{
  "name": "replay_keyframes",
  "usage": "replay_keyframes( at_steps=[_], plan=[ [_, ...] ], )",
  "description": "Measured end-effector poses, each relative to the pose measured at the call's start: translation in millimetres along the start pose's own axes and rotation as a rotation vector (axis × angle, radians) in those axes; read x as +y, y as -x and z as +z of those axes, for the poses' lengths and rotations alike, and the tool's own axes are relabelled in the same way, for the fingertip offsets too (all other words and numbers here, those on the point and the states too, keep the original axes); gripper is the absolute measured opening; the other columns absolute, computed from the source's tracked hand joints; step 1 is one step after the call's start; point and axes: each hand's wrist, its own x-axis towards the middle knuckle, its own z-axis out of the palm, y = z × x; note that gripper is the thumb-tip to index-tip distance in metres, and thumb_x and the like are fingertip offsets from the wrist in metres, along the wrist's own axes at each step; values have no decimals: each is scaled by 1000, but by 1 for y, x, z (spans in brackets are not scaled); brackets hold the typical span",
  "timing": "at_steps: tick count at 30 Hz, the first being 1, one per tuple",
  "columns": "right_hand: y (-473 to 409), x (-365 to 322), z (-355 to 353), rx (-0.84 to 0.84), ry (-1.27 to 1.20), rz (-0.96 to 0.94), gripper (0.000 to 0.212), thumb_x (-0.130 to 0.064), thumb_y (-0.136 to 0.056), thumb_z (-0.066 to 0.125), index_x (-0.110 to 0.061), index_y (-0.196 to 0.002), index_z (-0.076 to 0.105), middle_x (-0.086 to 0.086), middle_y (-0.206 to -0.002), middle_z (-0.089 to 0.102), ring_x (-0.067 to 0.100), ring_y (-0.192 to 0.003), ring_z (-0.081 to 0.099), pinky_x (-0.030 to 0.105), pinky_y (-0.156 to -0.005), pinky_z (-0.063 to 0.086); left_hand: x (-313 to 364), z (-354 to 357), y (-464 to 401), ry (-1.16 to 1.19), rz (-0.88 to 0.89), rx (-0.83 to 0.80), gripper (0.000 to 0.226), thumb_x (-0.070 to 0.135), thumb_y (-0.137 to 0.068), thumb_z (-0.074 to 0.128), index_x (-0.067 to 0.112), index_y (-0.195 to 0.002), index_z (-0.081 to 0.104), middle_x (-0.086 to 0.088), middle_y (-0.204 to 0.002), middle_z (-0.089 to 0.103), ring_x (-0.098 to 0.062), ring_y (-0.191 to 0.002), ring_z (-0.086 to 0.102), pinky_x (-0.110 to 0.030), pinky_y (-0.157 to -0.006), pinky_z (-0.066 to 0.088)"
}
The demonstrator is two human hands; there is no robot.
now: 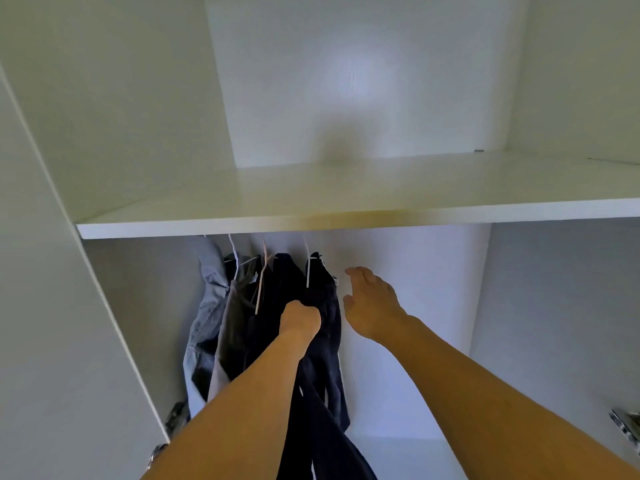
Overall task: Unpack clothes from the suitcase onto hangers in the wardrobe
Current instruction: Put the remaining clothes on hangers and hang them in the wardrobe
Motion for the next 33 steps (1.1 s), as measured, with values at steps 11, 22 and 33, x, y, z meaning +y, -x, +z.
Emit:
replay_keyframes(
  at_steps=[11,22,33],
  plan=[
    [95,-7,39,-59,-112,139,58,-21,-97,54,-17,-149,28,7,-154,32,29,-139,37,39,-115,30,-43,-30,70,-171,227,13,28,25,-96,45,6,-117,48,-17,-111,59,-33,-96,61,-38,-75,50],
    [189,-19,148,-98,-112,91,54,-26,-94,58,-18,-143,37,5,-146,42,26,-131,45,37,-112,37,-198,-50,167,-375,369,35,45,36,-104,36,17,-145,37,-3,-145,46,-23,-130,47,-38,-106,40],
    [257,-57,259,-890,70,-33,64,-23,-89,55,-18,-147,27,8,-143,36,32,-125,47,48,-104,41,-366,-88,240,-396,-179,-162,37,35,-101,35,13,-127,49,-9,-130,49,-31,-115,53,-40,-97,43]
  ],
)
